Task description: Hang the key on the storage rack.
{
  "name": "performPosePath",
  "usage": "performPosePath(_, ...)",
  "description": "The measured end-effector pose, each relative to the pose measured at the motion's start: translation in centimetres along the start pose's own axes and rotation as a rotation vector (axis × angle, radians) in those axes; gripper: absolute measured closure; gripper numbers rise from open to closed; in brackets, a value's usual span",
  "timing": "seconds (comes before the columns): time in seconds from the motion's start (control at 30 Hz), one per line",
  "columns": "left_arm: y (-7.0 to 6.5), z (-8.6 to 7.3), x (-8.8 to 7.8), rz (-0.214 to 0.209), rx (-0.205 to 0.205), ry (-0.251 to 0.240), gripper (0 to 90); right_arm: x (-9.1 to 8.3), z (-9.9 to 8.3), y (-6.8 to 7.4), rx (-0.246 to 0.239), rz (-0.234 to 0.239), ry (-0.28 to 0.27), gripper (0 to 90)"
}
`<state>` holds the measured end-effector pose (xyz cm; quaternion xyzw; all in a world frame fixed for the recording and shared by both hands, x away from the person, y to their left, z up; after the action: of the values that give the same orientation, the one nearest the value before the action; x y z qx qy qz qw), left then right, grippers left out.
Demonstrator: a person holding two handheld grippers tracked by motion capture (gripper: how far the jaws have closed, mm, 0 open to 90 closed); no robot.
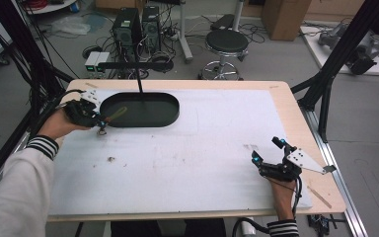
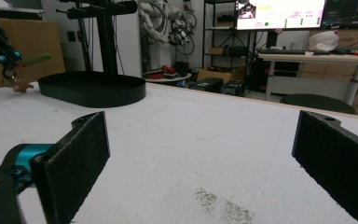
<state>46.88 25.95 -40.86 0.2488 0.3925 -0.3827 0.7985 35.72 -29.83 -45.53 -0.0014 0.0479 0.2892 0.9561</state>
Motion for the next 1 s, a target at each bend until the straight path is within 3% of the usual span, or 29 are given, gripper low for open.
performPosePath(0.03,0.3,0.5,-0.7,0.022,-0.035,-0.045,75.3,0.0,0.0,-0.1,-0.006,-0.002,-0.003,3.0)
performPosePath(0.2,0.7,1.2,-1.7,0.057,-0.081,-0.109,75.5,0.0,0.0,0.0,-0.002,0.0,-0.001,3.0)
performPosePath(0.33,0.9,1.7,-2.2,0.057,-0.133,-0.176,75.5,0.0,0.0,0.0,-0.004,-0.002,-0.002,3.0)
performPosePath(0.6,1.4,2.2,-2.7,0.159,-0.172,-0.235,75.6,0.0,0.0,0.0,-0.002,-0.001,-0.003,3.0)
performPosePath(0.83,1.9,2.8,-3.7,0.261,-0.222,-0.338,75.6,0.0,0.0,0.0,-0.004,-0.001,-0.004,3.0)
performPosePath(1.0,2.3,3.1,-4.3,0.296,-0.251,-0.382,75.6,0.0,0.0,0.0,-0.003,-0.001,-0.004,3.0)
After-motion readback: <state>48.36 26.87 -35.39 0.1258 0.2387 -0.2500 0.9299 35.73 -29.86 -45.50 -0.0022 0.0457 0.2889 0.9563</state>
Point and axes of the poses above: each handheld gripper's, and its own axes: x roughly forward along the jaws, z roughly out of its top, y roughly to its left, the point moved 7 cm from there along x, roughly forward along the jaws, and after that the axes turned 3 degrees about y, right-handed, at the moved point
